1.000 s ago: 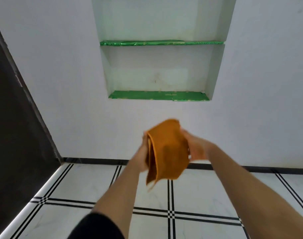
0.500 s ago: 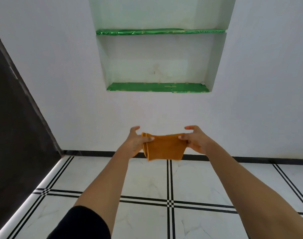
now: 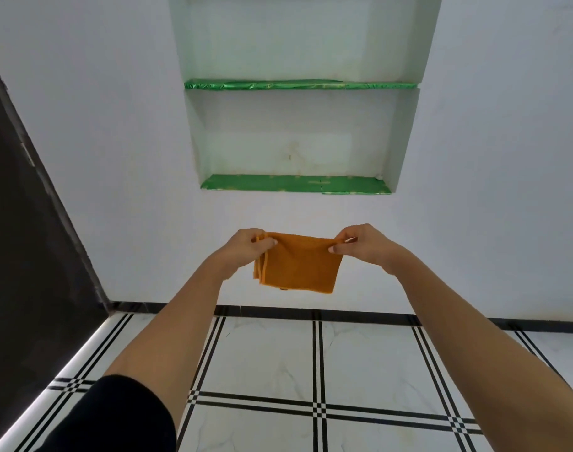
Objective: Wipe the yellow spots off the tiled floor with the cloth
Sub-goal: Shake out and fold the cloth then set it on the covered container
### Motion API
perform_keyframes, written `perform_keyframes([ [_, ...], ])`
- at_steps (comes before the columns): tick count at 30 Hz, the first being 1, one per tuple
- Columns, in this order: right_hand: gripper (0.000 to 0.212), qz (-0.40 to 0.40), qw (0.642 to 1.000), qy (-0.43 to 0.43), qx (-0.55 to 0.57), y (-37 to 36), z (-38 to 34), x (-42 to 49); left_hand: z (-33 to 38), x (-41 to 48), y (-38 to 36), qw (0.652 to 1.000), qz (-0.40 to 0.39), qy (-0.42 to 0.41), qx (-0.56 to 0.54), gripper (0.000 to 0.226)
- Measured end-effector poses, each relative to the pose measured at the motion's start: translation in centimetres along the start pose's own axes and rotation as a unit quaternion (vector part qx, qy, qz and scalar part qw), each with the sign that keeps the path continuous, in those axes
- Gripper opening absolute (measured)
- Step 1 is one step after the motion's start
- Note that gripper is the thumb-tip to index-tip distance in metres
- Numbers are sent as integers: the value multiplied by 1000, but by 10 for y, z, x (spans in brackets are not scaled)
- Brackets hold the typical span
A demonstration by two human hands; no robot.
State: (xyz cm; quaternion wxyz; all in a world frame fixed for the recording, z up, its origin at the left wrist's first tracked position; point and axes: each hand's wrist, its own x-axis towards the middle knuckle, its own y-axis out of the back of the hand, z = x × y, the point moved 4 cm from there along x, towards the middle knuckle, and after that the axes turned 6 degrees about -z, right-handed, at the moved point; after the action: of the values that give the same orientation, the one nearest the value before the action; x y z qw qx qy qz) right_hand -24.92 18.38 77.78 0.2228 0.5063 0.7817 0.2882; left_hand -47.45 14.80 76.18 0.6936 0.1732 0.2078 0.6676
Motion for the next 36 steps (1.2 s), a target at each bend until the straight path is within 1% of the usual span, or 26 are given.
perform_keyframes([
  [1, 14, -1, 999, 14, 41, 2, -3, -1, -1, 0, 0, 997, 6, 9, -80, 20],
  [2, 16, 3, 993, 25, 111, 3, -5, -3, -2, 0, -1, 986, 8, 22, -163, 26],
  [3, 23, 6, 980, 30, 199, 2, -7, -5, -1, 0, -4, 971, 7, 33, -238, 32],
  [4, 37, -3, 959, 19, 284, -1, -5, -6, 0, 1, -7, 954, 3, 41, -296, 36],
  [5, 53, -26, 939, -4, 342, -8, -1, -6, 2, 1, -10, 942, 0, 47, -332, 38],
  [6, 66, -62, 928, -26, 365, -19, 4, -7, 4, 3, -13, 934, -2, 53, -355, 39],
  [7, 71, -99, 922, -38, 372, -31, 7, -8, 5, 4, -17, 928, -2, 60, -368, 41],
  [8, 71, -123, 920, -43, 370, -41, 11, -10, 5, 5, -19, 924, 2, 69, -376, 44],
  [9, 69, -131, 921, -43, 364, -48, 14, -10, 4, 6, -19, 923, 7, 78, -377, 47],
  [13, 66, -101, 921, -37, 373, -44, 14, -7, -10, 5, -14, 938, 11, 112, -327, 53],
  [16, 59, -72, 917, -35, 390, -31, 8, -5, -18, 0, -10, 941, -24, 133, -309, 49],
  [18, 51, -47, 918, -36, 391, -26, 4, -4, -23, 0, -6, 950, -41, 123, -283, 53],
  [20, 45, -33, 917, -48, 394, -24, 2, -2, -22, 0, -3, 954, -36, 94, -281, 66],
  [22, 45, -19, 919, -60, 390, -24, 1, -1, -20, -2, -1, 953, -48, 68, -290, 78],
  [23, 46, -16, 918, -63, 390, -23, 1, 0, -18, -4, 0, 957, -66, 59, -277, 79],
  [25, 53, -32, 920, -55, 387, -22, -2, 0, -14, -6, 0, 973, -97, 53, -201, 73],
  [27, 61, -64, 936, -39, 345, -23, -8, 0, -13, -6, 1, 989, -100, 53, -93, 64],
  [29, 65, -78, 955, -28, 285, -25, -12, 2, -12, -6, 2, 995, -95, 43, 2, 52],
  [31, 62, -76, 971, -20, 227, -26, -14, 5, -12, -6, 3, 993, -85, 35, 72, 38],
  [33, 55, -57, 983, -11, 172, -25, -13, 8, -13, -7, 5, 994, -55, 30, 90, 29],
  [34, 50, -47, 989, -5, 141, -24, -12, 9, -14, -8, 7, 997, -33, 28, 69, 25],
  [36, 43, -40, 996, 4, 83, -23, -9, 8, -15, -9, 9, 999, 5, 27, -27, 22],
])
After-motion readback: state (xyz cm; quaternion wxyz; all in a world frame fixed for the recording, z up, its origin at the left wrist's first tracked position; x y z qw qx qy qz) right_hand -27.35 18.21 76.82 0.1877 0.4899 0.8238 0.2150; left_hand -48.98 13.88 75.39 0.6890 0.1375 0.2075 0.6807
